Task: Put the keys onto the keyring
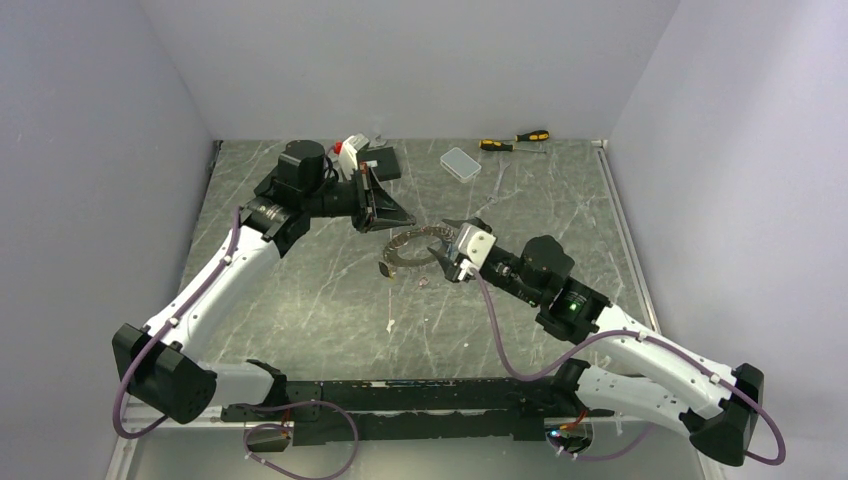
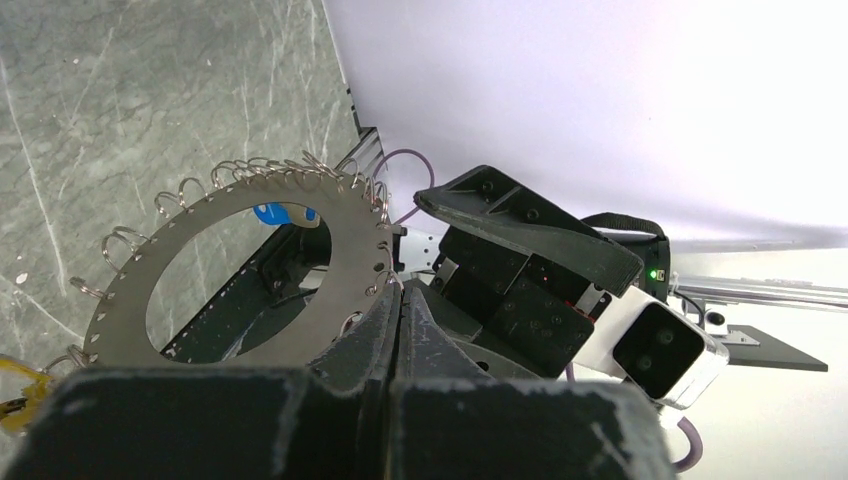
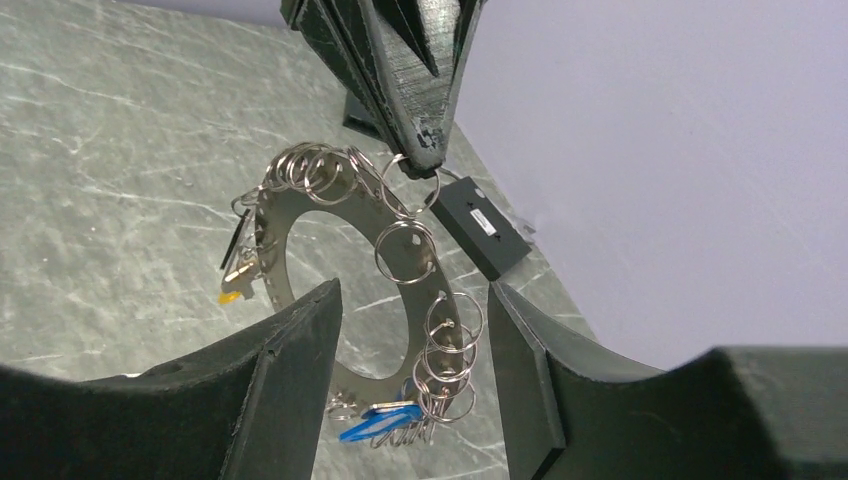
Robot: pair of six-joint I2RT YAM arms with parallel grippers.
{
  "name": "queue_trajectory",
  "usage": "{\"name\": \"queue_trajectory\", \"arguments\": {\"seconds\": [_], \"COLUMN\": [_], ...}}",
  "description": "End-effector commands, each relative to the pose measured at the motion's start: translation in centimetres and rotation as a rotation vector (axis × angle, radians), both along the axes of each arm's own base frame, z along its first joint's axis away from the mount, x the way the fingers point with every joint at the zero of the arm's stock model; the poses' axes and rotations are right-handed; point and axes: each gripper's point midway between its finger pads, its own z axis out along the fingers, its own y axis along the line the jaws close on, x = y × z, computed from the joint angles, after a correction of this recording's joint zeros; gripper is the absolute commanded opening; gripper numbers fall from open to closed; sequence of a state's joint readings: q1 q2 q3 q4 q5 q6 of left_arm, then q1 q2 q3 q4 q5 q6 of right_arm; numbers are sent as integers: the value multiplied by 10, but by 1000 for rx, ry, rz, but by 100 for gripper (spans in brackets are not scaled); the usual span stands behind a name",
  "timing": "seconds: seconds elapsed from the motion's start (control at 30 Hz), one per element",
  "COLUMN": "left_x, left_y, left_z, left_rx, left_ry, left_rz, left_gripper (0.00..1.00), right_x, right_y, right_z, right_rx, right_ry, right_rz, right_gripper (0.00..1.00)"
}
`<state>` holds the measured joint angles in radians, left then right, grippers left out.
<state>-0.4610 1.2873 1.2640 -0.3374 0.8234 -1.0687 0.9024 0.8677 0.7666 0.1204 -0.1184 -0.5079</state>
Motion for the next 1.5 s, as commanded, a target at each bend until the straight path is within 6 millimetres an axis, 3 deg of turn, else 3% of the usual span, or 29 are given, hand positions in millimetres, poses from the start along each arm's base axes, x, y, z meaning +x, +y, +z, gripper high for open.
{"name": "queue_trajectory", "arguments": {"seconds": [0.0,0.27,0.3,0.33,0.37,0.53,0.77,0.83,0.93,1.0,1.3,1.47], "left_x": [-11,-15,3,-14,-17,-19,-23,-23,-22,-21,-13,-9], "left_y": [2,6,9,7,7,8,12,13,15,17,19,21], "left_z": [31,31,27,31,32,30,31,28,24,21,3,-7], "left_rx": [-68,-41,-8,-38,-40,-30,-9,13,38,53,104,138], "left_ry": [-103,-144,-163,-156,-157,-173,-220,-233,-245,-252,-263,-333], "left_rz": [-36,-47,56,-37,-49,-54,-64,-65,-57,-49,-31,-33], "left_gripper": [0,0,0,0,0,0,0,0,0,0,0,0], "right_x": [6,14,15,16,16,16,22,22,20,19,2,-11], "right_y": [-7,-14,-14,-13,-12,-6,-6,-5,-4,-4,-1,1], "right_z": [6,-2,-3,-3,-3,-5,-8,-7,-4,-1,23,33], "right_rx": [1,-32,-37,-39,-41,-52,-82,-85,-96,-104,-60,-23], "right_ry": [-43,-51,-51,-52,-52,-49,-56,-57,-57,-56,-59,-78], "right_rz": [-48,-105,-106,-105,-103,-83,-95,-87,-70,-64,16,78], "right_gripper": [59,61,61,61,59,47,47,39,17,9,0,0]}}
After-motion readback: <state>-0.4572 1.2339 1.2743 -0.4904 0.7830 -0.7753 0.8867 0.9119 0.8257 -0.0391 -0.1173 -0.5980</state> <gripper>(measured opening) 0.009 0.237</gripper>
